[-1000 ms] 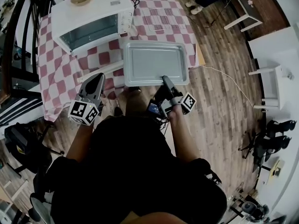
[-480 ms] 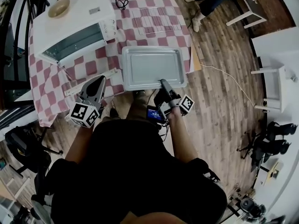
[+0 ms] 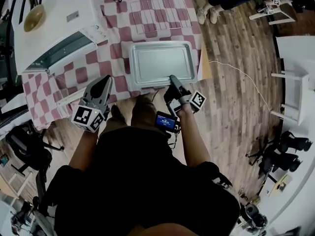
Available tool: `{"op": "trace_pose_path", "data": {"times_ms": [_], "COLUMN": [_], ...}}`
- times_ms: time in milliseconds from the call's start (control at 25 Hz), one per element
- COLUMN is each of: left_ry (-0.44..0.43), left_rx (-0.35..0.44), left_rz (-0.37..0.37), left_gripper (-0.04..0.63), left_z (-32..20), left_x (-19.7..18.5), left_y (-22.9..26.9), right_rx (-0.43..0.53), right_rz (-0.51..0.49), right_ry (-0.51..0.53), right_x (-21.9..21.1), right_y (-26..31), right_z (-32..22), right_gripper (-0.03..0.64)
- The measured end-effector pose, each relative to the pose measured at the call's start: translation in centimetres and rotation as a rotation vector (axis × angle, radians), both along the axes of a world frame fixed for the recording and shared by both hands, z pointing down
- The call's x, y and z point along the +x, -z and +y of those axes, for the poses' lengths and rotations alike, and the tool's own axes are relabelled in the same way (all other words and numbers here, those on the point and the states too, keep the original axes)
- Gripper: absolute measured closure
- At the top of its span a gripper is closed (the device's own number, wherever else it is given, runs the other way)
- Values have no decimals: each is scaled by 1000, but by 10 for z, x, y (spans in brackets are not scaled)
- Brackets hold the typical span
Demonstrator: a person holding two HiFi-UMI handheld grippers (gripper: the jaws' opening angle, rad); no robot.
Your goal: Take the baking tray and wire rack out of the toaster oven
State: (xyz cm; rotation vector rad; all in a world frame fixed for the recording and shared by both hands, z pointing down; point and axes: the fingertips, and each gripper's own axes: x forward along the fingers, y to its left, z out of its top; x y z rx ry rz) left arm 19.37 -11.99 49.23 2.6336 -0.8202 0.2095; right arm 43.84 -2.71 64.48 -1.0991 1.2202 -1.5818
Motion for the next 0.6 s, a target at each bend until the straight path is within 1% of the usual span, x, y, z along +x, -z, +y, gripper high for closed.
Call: {"op": "trace_pose_path", "data": {"times_ms": [280,400,600], "left_ry": [19,26,33], "left_rx": [-36,-43,-56], "left_rz": [-36,-41,-46], "left_gripper": [601,601,601], "left_z": [-26,-34,-40], "left_x": [31,38,42], "left_y": [-26,-32,-39], "right_rx": [-14,-10,-24], "right_rz": [8,10,4], "right_ry": [42,58,71], "right_x": [39,47,51], "right_y": [-27,-32,-41], "right_z": [-39,-52,-58], "right_gripper": [534,532,533]}}
